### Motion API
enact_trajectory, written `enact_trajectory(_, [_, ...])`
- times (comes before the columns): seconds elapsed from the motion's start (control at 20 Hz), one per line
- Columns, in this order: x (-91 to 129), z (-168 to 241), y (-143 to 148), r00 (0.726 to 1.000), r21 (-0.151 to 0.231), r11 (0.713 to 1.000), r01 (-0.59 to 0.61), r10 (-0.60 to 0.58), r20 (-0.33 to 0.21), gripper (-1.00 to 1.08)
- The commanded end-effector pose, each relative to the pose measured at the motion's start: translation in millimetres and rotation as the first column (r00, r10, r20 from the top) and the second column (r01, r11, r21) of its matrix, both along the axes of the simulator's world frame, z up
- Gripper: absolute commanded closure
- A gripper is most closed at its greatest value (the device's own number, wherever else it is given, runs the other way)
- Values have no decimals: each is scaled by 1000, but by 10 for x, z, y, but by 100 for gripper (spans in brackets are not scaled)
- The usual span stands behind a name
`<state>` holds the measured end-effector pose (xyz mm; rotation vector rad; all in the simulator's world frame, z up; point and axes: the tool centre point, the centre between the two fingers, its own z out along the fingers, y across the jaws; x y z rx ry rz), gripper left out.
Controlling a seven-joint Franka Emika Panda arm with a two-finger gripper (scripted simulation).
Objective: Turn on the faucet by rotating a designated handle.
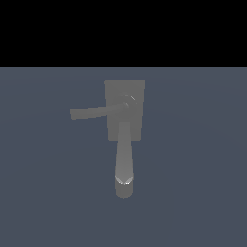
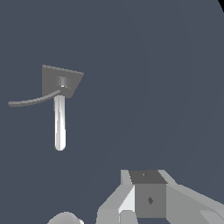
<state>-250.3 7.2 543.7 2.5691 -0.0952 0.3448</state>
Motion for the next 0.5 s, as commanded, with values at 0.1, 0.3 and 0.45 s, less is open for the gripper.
enact_trajectory(0.1, [33,276,66,993,-179,983,26,-6,115,108])
enact_trajectory(0.3, [55,517,185,977,-331,942,56,16,210,108])
enact_trajectory(0.45, [70,688,311,961,-439,895,81,47,274,108])
